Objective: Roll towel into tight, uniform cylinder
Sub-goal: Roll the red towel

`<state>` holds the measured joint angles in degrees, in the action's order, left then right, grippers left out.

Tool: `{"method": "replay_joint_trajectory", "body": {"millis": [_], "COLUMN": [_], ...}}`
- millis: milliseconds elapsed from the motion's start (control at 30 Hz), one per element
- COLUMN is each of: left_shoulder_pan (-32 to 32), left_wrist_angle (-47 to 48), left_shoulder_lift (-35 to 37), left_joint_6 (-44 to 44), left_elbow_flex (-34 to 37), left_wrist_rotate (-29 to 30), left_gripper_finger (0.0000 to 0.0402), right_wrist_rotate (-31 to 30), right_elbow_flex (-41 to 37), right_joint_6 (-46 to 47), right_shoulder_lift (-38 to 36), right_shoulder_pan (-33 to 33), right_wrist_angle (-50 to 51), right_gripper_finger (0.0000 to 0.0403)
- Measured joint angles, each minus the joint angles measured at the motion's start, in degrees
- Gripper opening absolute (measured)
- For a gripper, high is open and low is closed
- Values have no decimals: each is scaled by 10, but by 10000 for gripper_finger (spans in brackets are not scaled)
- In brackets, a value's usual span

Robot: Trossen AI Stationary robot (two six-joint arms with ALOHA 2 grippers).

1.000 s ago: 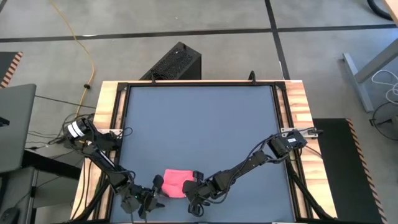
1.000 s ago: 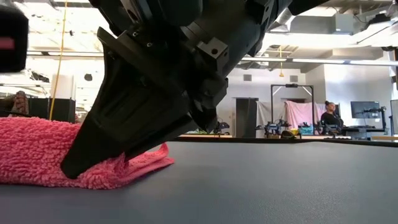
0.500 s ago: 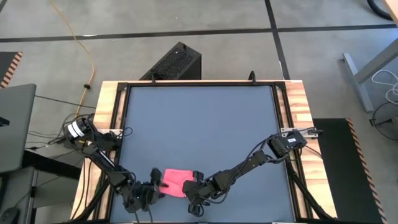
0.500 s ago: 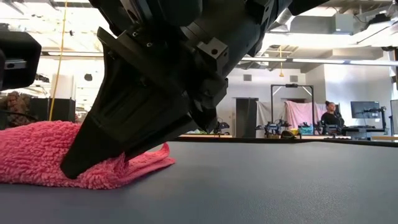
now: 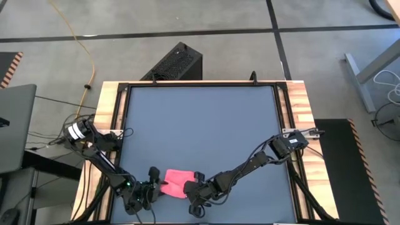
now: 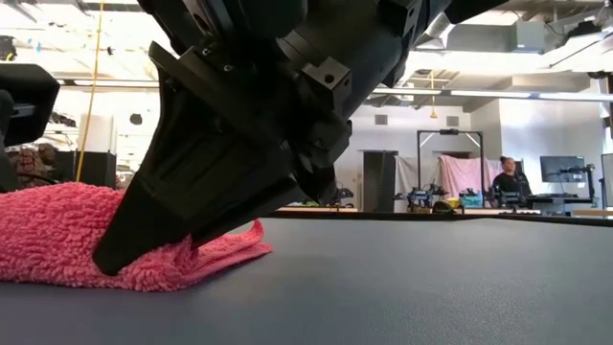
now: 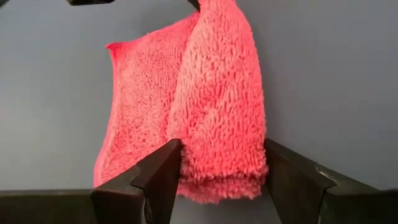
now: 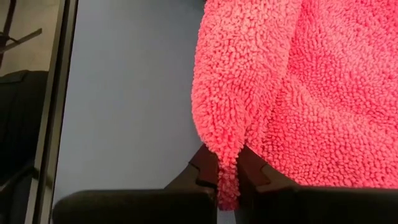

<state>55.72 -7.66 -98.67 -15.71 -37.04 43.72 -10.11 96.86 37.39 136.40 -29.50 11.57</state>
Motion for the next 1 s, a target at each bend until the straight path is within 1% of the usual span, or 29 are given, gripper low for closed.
{"method": "replay_joint_trajectory", "body": {"millis": [133,233,333,433,467,567,633,733,900,1000], "left_shoulder_pan": [-14,-24,-28,-29,-29,-31,-36,-46,-85,-112], "left_wrist_angle": [-8,-13,-14,-15,-14,-10,-10,-10,-7,2], "left_shoulder_lift": [-16,-24,-24,-24,-23,-18,-9,11,27,27], "left_joint_6": [-22,-33,-46,-57,-65,-87,-103,-129,-176,-224], "left_elbow_flex": [0,0,0,0,0,-1,-1,-1,-2,-3], "left_wrist_rotate": [-21,-42,-68,-94,-101,-125,-162,-242,-377,-431], "left_gripper_finger": [200,169,110,33,19,13,9,5,3,4], "right_wrist_rotate": [0,0,-3,-8,-11,-24,-30,-29,-21,-19], "right_elbow_flex": [0,0,0,0,0,1,1,1,2,1], "right_joint_6": [20,42,61,77,81,100,118,152,187,210], "right_shoulder_lift": [1,1,1,1,1,0,-2,-8,-20,-22], "right_shoulder_pan": [-1,-1,-3,-9,-11,-19,-23,-26,-33,-33], "right_wrist_angle": [-5,-5,-4,-4,-3,-1,3,10,13,13], "right_gripper_finger": [36,36,36,36,36,36,36,36,36,36]}}
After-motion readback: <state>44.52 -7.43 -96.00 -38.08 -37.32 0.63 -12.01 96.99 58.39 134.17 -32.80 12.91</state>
